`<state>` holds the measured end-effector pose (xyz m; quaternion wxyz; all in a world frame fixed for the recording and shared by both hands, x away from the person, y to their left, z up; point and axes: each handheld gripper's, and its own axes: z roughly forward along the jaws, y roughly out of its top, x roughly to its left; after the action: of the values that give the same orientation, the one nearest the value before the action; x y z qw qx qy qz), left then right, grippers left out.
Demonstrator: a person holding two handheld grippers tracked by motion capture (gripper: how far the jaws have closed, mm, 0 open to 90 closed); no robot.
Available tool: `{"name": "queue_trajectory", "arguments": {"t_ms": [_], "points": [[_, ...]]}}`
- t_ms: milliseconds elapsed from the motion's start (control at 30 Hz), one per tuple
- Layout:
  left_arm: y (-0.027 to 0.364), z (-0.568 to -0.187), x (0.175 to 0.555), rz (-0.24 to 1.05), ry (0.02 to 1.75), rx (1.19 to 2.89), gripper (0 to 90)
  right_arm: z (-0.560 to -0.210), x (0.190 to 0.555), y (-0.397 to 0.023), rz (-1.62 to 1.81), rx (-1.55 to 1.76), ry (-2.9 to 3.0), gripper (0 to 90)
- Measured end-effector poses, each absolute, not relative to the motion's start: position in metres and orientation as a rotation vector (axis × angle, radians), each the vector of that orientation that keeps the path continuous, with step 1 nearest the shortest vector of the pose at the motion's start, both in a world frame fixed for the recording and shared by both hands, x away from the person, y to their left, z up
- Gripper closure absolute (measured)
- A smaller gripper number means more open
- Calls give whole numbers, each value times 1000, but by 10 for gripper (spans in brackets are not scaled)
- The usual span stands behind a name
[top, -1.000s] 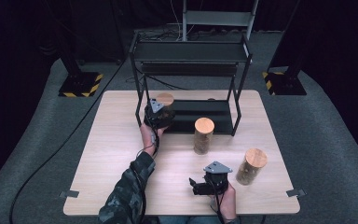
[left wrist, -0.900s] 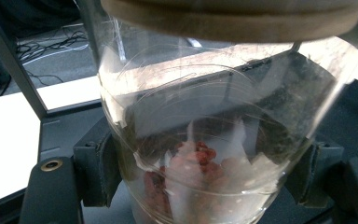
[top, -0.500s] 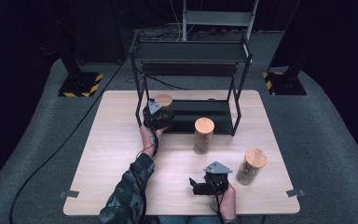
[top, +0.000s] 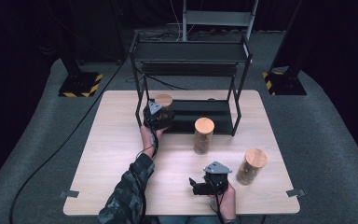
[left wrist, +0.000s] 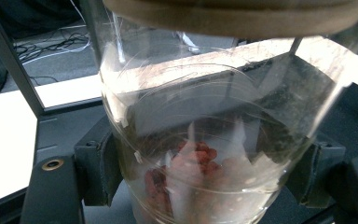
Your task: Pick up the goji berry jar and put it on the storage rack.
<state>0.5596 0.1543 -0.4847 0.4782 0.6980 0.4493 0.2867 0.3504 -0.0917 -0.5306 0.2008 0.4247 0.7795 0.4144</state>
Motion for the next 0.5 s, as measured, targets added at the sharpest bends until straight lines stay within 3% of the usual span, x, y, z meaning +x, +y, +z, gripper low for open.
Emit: {"name": "queue_trajectory", "arguments": {"t_ms": [500], "points": [[153, -483, 559, 705, 1114, 1710, 243, -531, 350, -92, 1161, 1186, 2179, 13]]}}
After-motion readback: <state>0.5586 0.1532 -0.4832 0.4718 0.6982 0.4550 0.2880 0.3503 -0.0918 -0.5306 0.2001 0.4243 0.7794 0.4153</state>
